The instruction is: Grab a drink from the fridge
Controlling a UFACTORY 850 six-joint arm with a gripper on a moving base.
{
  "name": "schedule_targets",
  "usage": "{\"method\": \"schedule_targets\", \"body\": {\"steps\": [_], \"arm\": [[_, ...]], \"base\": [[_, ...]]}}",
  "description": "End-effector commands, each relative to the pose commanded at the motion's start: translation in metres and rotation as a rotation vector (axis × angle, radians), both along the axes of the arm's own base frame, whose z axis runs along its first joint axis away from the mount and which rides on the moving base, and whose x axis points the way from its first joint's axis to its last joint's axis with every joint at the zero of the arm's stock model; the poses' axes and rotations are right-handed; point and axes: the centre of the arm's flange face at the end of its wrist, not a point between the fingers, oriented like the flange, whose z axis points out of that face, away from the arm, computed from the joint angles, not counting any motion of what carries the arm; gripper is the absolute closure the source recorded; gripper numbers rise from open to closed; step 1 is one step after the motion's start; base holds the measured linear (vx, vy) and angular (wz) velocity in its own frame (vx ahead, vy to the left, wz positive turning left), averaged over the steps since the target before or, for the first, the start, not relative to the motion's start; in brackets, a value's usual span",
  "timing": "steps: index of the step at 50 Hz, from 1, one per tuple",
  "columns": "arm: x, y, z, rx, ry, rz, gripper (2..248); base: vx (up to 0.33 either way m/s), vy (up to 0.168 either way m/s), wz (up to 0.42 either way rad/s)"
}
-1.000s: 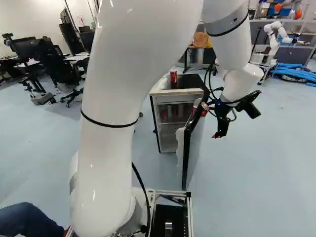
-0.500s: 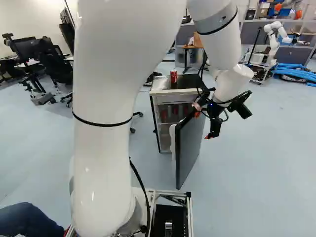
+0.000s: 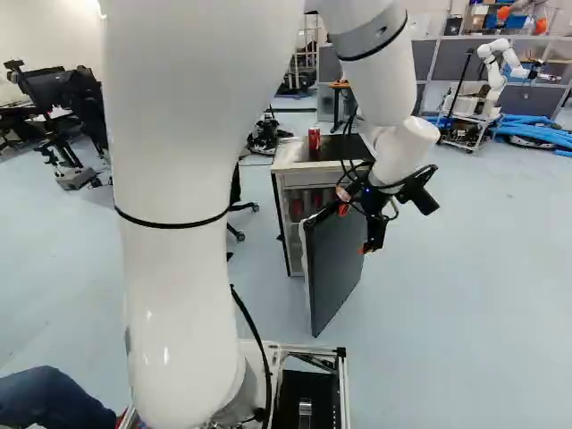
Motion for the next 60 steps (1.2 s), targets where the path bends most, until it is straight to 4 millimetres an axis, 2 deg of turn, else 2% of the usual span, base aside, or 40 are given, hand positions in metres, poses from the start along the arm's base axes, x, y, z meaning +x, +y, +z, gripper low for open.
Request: {"method": "schedule_targets", "body": {"steps": [41, 60], "arm": [[0.005, 0.066, -0.003, 0.003, 0.04, 0.148, 3], [0.011, 0.087, -0.004, -0.016, 0.046, 0.209, 3]], "base": [[0.0, 0.0, 0.0], [0.0, 0.0, 0.0]]}}
